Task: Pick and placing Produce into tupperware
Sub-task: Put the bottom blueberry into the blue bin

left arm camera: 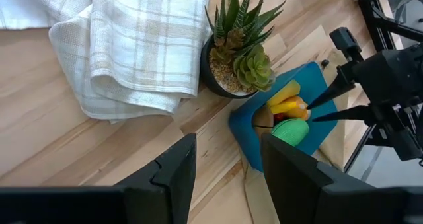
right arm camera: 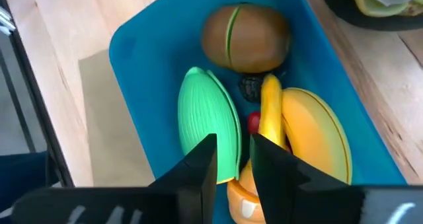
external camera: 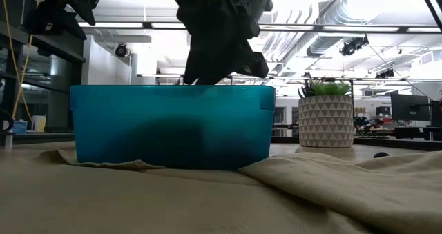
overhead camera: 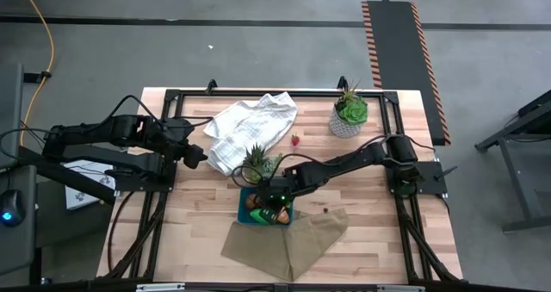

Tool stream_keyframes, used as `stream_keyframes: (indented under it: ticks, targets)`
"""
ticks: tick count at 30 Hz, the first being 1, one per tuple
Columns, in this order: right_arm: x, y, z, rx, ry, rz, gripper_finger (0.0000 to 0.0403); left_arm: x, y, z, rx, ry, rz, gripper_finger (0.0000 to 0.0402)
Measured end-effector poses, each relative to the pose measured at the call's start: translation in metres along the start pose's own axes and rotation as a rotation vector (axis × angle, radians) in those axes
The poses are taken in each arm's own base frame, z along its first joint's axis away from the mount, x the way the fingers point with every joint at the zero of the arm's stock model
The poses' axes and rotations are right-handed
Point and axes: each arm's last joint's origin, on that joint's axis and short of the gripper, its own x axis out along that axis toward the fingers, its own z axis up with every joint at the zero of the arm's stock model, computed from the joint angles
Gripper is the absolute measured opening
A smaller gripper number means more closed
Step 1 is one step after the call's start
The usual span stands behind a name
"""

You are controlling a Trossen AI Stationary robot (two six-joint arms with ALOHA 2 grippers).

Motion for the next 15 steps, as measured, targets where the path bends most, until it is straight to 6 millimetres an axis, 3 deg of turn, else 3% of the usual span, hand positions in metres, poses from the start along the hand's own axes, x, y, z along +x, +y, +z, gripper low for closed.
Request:
stream_keyframes:
  ticks: [9, 15]
  targets:
    - [-0.001, 0.000, 0.000, 0.016, -0.006, 0.002, 0.0083, 0.000, 0.005, -0.004, 0.005, 0.043, 0.045, 0.0156]
    - [-0.018, 0.003, 0.004, 0.064, -0.077, -0.007, 0.0083, -0.002, 0.014, -0.010, 0.135, 0.139, 0.128, 0.0156]
